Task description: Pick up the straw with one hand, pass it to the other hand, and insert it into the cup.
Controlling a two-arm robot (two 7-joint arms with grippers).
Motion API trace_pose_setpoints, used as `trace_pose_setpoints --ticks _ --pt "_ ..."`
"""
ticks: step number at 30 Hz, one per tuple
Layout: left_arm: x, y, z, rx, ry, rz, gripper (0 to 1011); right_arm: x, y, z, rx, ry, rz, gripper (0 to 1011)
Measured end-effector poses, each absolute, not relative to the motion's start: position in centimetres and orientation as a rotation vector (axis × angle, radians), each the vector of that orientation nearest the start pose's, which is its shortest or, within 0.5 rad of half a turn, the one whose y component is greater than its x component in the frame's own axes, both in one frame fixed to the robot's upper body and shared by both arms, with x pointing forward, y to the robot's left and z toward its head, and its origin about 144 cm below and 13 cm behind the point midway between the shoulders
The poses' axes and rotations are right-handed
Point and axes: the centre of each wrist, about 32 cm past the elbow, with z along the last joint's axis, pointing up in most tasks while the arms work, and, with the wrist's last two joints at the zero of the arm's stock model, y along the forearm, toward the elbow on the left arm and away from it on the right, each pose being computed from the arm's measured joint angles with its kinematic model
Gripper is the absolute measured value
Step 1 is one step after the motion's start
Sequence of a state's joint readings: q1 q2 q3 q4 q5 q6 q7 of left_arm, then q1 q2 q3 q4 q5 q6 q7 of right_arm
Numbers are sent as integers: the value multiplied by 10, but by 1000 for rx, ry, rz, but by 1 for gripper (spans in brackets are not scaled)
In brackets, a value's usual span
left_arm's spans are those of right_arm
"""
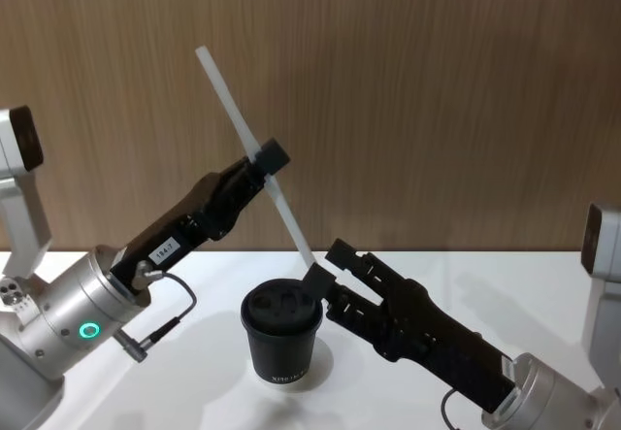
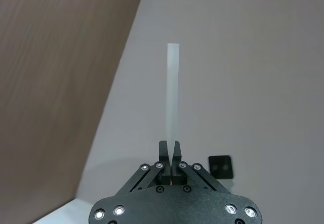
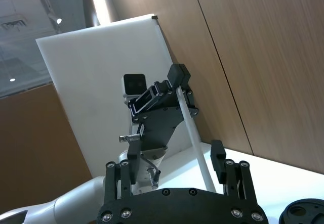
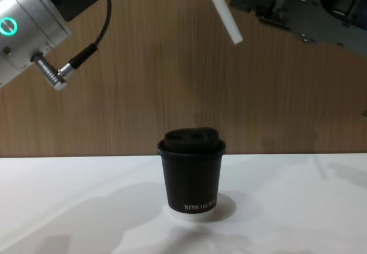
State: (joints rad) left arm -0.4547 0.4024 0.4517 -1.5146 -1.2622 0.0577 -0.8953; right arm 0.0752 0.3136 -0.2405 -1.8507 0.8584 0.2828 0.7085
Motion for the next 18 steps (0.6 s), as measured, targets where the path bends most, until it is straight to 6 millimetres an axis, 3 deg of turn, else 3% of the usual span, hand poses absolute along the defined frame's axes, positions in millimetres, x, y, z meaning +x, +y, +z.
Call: trace_pose_setpoints --ticks 4,7,18 --pt "547 223 1262 -639 205 212 5 456 -219 1239 412 297 -390 957" --pt "546 225 1266 -599 164 242 5 456 -219 1239 412 297 -390 1001" --pt "541 227 1276 -447 27 360 5 456 -219 1239 412 297 -390 1001"
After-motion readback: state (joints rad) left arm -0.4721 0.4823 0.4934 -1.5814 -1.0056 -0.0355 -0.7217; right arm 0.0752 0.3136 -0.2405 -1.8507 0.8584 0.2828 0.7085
